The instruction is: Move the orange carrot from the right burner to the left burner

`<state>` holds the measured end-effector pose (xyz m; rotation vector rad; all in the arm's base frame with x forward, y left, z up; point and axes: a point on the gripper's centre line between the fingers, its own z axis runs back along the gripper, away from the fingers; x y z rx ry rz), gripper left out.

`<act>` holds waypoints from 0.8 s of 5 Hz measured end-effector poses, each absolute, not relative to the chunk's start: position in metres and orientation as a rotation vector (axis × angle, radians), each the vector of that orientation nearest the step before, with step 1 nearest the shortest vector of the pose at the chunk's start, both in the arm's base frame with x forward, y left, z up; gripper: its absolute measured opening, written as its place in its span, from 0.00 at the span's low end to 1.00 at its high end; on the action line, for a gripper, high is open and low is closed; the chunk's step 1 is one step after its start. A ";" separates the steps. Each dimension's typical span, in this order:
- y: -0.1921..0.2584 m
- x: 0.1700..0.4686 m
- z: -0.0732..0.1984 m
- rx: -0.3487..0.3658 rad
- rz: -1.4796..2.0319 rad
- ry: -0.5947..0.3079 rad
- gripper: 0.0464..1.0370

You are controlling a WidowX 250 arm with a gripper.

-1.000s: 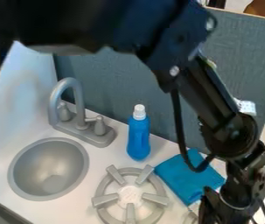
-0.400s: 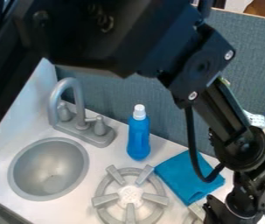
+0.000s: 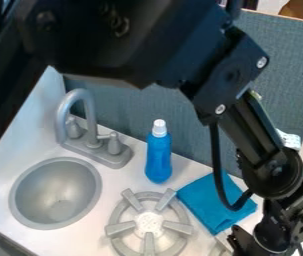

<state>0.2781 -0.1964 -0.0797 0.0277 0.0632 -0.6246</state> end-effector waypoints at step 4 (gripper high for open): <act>-0.091 0.282 0.052 -0.012 -0.280 -0.227 0.30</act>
